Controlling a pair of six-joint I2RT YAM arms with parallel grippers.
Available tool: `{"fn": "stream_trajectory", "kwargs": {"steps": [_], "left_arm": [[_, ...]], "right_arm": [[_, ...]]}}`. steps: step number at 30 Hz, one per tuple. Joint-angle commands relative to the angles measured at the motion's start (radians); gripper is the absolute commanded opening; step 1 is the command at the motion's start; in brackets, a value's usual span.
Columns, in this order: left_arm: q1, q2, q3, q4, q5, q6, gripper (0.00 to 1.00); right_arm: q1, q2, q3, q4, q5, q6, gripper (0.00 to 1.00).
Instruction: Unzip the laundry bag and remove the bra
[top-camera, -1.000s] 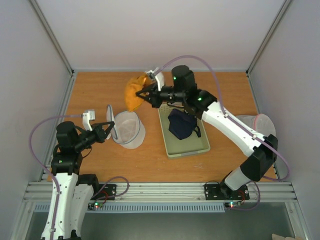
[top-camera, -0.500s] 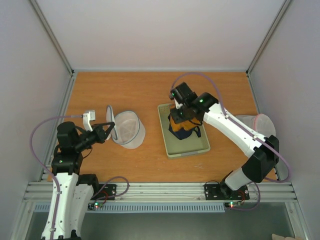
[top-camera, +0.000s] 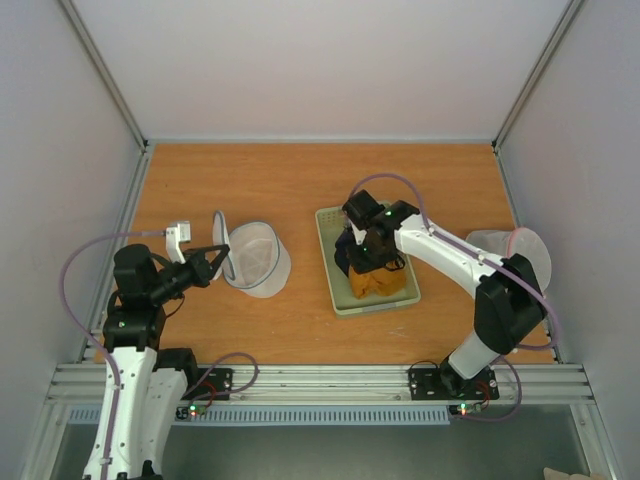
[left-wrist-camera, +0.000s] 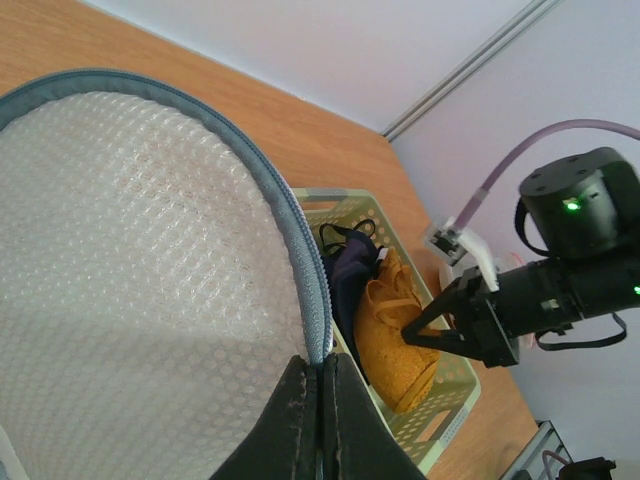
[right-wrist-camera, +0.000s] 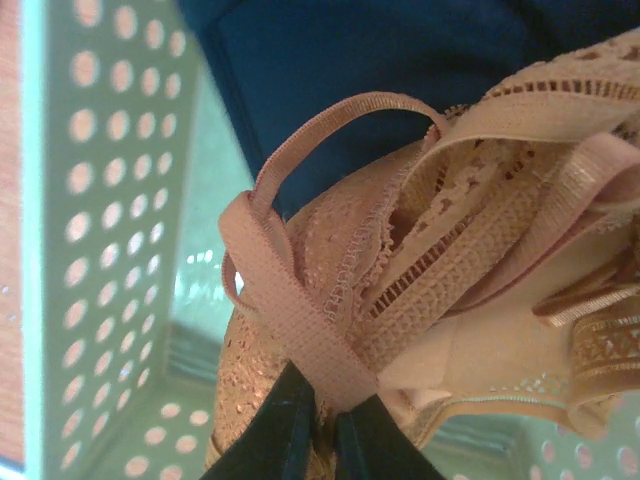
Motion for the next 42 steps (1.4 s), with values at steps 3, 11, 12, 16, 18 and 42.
{"fn": "stream_trajectory", "kwargs": {"steps": [3, 11, 12, 16, 18, 42], "left_arm": [[0.005, -0.013, -0.007, 0.033, 0.006, 0.004, 0.01], [0.004, 0.007, 0.004, 0.022, -0.001, 0.014, 0.01], [0.005, 0.015, 0.012, 0.011, -0.006, 0.023, 0.01], [0.004, 0.116, 0.083, -0.109, -0.027, 0.1, 0.01], [-0.004, 0.191, 0.138, -0.214, -0.057, 0.167, 0.01], [-0.448, 0.778, 0.458, -0.347, -0.38, 0.405, 0.01]], "right_arm": [[-0.027, 0.026, 0.021, 0.08, 0.022, -0.012, 0.44], [-0.008, -0.087, 0.161, 0.108, 0.164, -0.035, 0.98], [-0.007, -0.101, 0.169, 0.122, 0.175, -0.039, 0.99], [-0.007, -0.124, 0.175, 0.175, 0.197, -0.055, 0.98], [-0.006, -0.122, 0.168, 0.19, 0.21, -0.065, 0.98], [-0.012, -0.133, -0.007, 0.378, 0.23, -0.172, 0.99]]}}
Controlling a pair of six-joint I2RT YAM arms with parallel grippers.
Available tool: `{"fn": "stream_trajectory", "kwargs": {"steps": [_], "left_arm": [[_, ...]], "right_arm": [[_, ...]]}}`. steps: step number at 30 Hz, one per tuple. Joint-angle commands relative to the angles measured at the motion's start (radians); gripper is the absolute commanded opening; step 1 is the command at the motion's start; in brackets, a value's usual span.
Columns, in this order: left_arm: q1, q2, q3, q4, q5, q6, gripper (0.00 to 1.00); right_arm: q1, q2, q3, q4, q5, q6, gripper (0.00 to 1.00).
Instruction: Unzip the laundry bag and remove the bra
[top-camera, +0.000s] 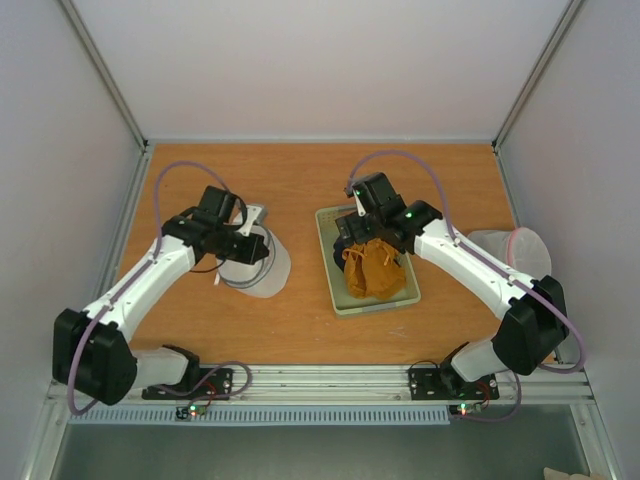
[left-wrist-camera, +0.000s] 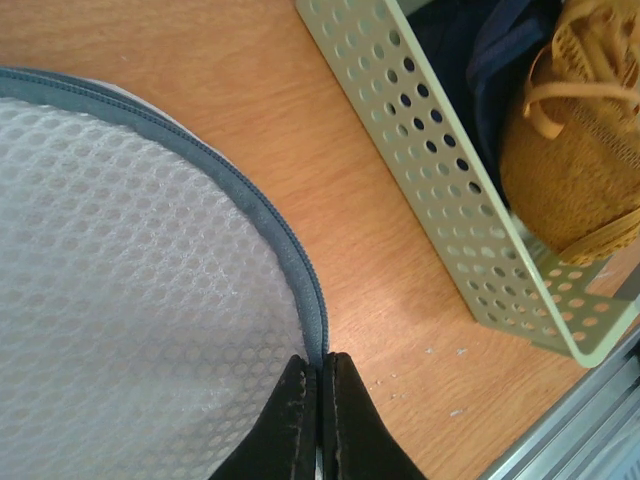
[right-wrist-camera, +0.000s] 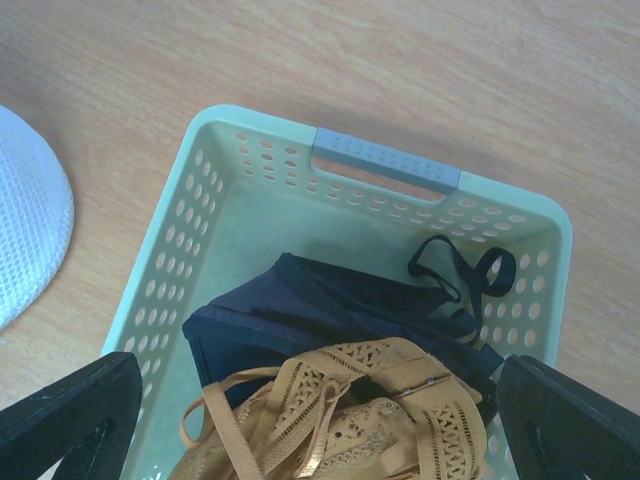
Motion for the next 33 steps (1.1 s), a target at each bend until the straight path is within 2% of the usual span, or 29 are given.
{"fn": "stream_trajectory", "kwargs": {"steps": [1, 9, 10, 13, 19, 20, 26, 30, 33], "left_arm": [[-0.03, 0.043, 0.023, 0.012, -0.033, 0.052, 0.01], [-0.063, 0.099, 0.038, 0.04, -0.036, 0.101, 0.01], [-0.064, 0.1, 0.034, 0.04, -0.041, 0.101, 0.08], [-0.067, 0.094, 0.022, 0.052, -0.049, 0.153, 0.44], [-0.083, 0.059, 0.065, 0.043, 0.029, 0.224, 0.93], [-0.083, 0.054, 0.079, 0.038, 0.038, 0.23, 0.98], [-0.083, 0.023, 0.195, -0.047, 0.056, 0.307, 0.99], [-0.079, 0.018, 0.306, -0.106, -0.028, 0.346, 0.99], [-0.001, 0.042, 0.398, -0.148, -0.081, 0.329, 0.99]], "right_arm": [[-0.001, -0.012, -0.021, 0.066, 0.015, -0.017, 0.98], [-0.006, -0.024, -0.026, 0.075, 0.007, -0.02, 0.98], [-0.007, -0.023, -0.028, 0.073, 0.007, -0.018, 0.98], [-0.011, -0.031, -0.034, 0.073, 0.004, -0.013, 0.98], [-0.034, -0.052, -0.043, 0.101, -0.019, -0.003, 0.98], [-0.043, -0.057, -0.046, 0.114, -0.034, 0.002, 0.98], [-0.162, -0.102, -0.072, 0.206, -0.157, 0.02, 0.98], [-0.301, -0.179, -0.118, 0.367, -0.27, 0.052, 0.99], [-0.385, -0.242, -0.163, 0.504, -0.268, 0.074, 0.98]]}}
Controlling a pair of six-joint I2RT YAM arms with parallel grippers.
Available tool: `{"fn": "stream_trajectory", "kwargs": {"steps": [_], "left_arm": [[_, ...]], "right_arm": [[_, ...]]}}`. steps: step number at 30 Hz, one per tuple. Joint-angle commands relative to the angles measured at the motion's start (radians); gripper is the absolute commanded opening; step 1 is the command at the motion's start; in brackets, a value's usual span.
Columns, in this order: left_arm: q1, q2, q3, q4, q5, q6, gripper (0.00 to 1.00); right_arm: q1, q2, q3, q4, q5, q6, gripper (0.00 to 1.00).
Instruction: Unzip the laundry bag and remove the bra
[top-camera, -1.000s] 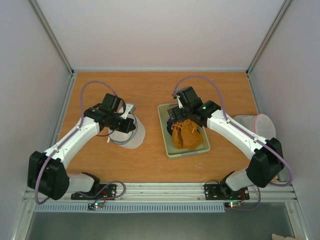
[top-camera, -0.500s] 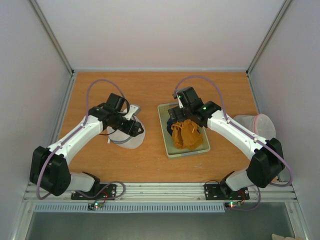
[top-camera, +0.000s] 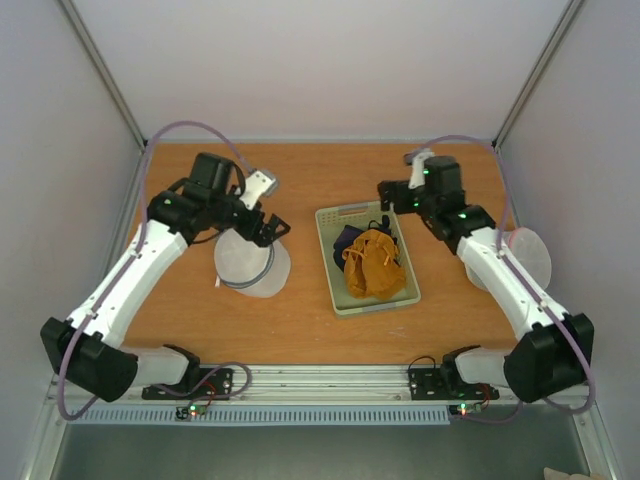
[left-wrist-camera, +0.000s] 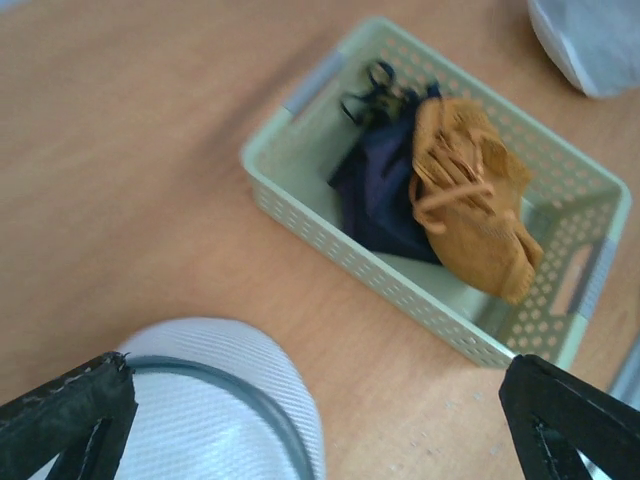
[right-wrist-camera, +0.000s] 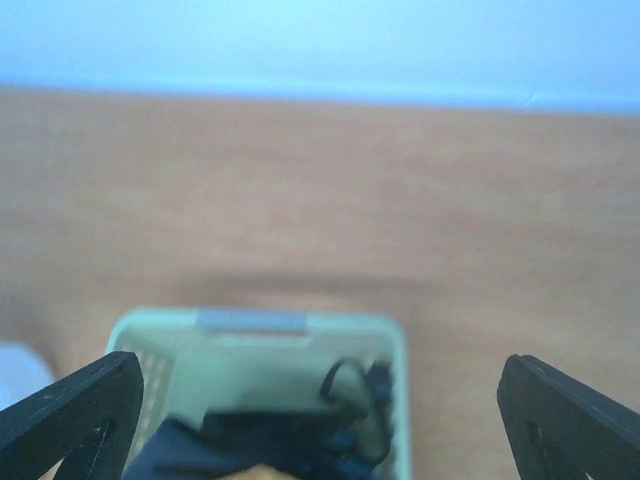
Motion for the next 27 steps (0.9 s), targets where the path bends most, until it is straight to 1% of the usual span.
{"fn": "stream_trajectory", "kwargs": {"steps": [1, 3, 6, 8, 10, 11, 13, 16, 19, 20, 21, 23, 24, 27], "left_arm": [[0.118, 0.024, 0.143, -0.093, -0.067, 0.021, 0.99], [0.237, 0.091, 0.236, -0.165, -0.072, 0.015, 0.99], [0.357, 0.201, 0.358, -0.267, -0.137, 0.052, 0.99], [0.416, 0.243, 0.372, -0.258, -0.188, 0.078, 0.99], [0.483, 0.243, 0.314, -0.173, -0.211, 0.078, 0.99], [0.508, 0.23, 0.27, -0.105, -0.214, 0.071, 0.99], [0.544, 0.191, 0.16, 0.053, -0.232, 0.047, 0.99], [0.578, 0.137, -0.033, 0.327, -0.278, -0.018, 0.99], [0.585, 0.057, -0.297, 0.669, -0.318, -0.092, 0.99], [0.586, 0.033, -0.39, 0.78, -0.319, -0.131, 1.0], [0.586, 0.02, -0.46, 0.879, -0.31, -0.146, 0.99], [0.586, 0.012, -0.576, 0.988, -0.286, -0.17, 0.99], [0.586, 0.009, -0.632, 1.052, -0.28, -0.171, 0.99], [0.587, -0.003, -0.803, 1.28, -0.24, -0.182, 0.99]], "right_arm": [[-0.108, -0.115, -0.064, 0.293, -0.051, 0.035, 0.98], [-0.145, -0.153, -0.111, 0.412, -0.046, 0.025, 0.98], [-0.2, -0.188, -0.193, 0.556, -0.051, 0.022, 0.98], [-0.232, -0.214, -0.264, 0.656, -0.027, 0.005, 0.98], [-0.286, -0.249, -0.367, 0.787, -0.011, -0.014, 0.98], [-0.309, -0.265, -0.443, 0.857, 0.003, -0.021, 0.98], [-0.364, -0.284, -0.543, 0.982, 0.013, -0.029, 0.98], [-0.402, -0.263, -0.624, 1.071, 0.017, -0.038, 0.98], [-0.408, -0.216, -0.692, 1.135, 0.009, -0.045, 0.99], [-0.408, -0.204, -0.729, 1.191, 0.001, -0.047, 0.98], [-0.408, -0.191, -0.773, 1.282, 0.003, -0.055, 0.98], [-0.409, -0.164, -0.857, 1.422, 0.017, -0.067, 0.99], [-0.41, -0.146, -0.89, 1.471, 0.056, -0.072, 0.98], [-0.41, -0.087, -0.938, 1.554, 0.088, -0.077, 0.98]]}}
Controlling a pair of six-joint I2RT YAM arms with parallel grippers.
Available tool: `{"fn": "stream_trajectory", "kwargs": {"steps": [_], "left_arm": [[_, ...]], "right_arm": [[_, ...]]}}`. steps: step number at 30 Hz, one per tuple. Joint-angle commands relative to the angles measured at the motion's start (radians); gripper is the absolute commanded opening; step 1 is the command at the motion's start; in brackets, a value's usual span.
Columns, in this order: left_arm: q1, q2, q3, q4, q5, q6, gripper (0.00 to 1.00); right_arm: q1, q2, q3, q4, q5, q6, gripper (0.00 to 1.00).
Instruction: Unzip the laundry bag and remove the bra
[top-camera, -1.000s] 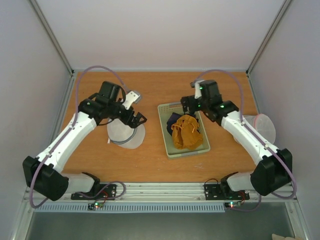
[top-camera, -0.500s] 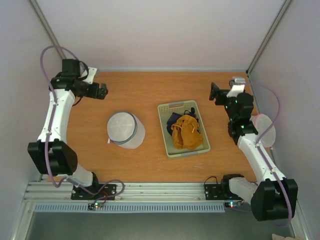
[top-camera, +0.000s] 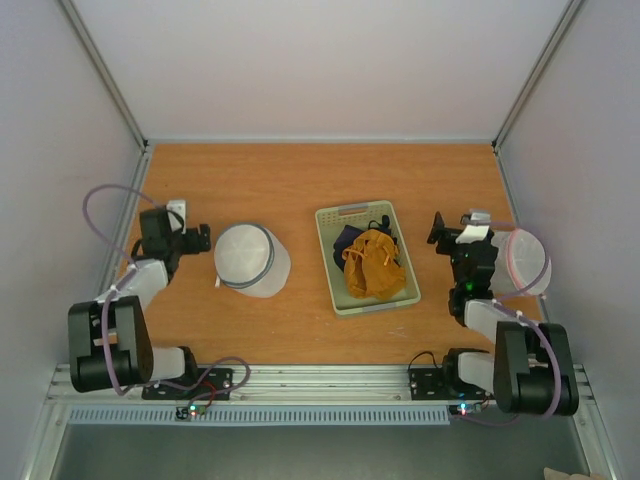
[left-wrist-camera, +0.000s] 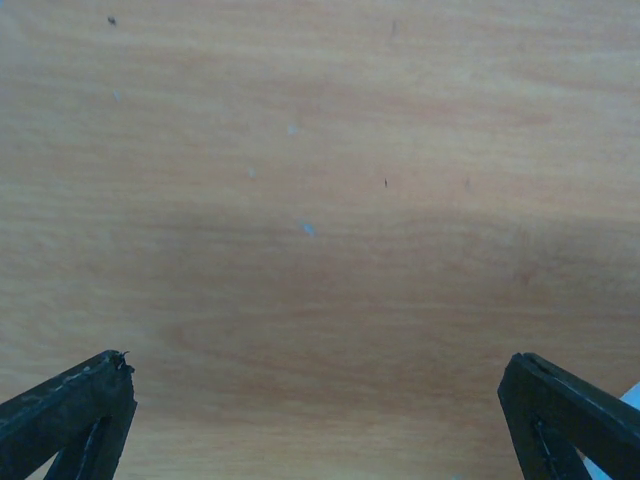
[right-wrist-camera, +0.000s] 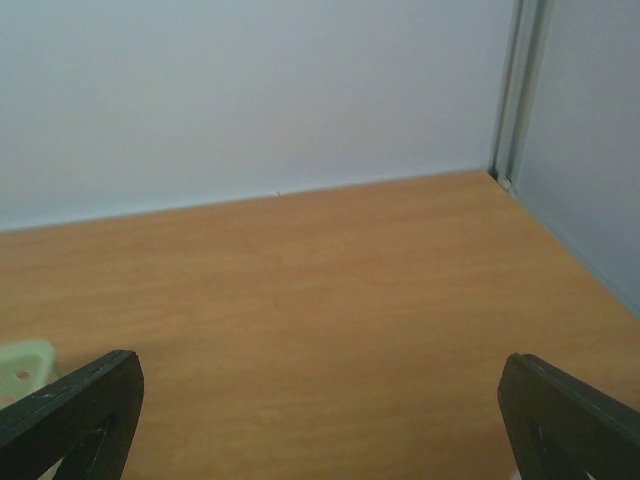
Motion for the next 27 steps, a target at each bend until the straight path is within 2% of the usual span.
{"fn": "stream_trajectory", "kwargs": {"steps": [1, 4, 8, 9, 12, 15, 20, 27], "left_arm": [[0.003, -0.029, -0.202, 0.539, 0.061, -0.072, 0.99], [0.003, 0.017, -0.328, 0.854, 0.093, -0.135, 0.99], [-0.014, 0.144, -0.348, 1.035, 0.109, -0.183, 0.99], [-0.034, 0.193, -0.362, 1.132, 0.098, -0.176, 0.99], [-0.119, 0.27, -0.391, 1.261, 0.046, -0.082, 0.99], [-0.155, 0.22, -0.307, 1.015, -0.013, -0.032, 0.99], [-0.162, 0.236, -0.283, 1.007, -0.024, -0.018, 0.99], [-0.162, 0.237, -0.262, 0.96, -0.054, -0.034, 0.99]], "right_arm": [[-0.004, 0.077, -0.069, 0.329, 0.051, -0.033, 0.99], [-0.004, 0.168, -0.12, 0.477, 0.03, -0.051, 0.98], [-0.018, 0.271, -0.134, 0.611, -0.052, -0.026, 0.98], [-0.017, 0.326, -0.139, 0.683, -0.071, -0.029, 0.98], [-0.012, 0.448, -0.17, 0.881, -0.091, -0.037, 0.98], [-0.012, 0.425, -0.146, 0.793, -0.095, -0.043, 0.98], [0.008, 0.414, -0.073, 0.64, -0.105, -0.077, 0.98], [0.018, 0.414, -0.058, 0.613, -0.091, -0.085, 0.98]]}}
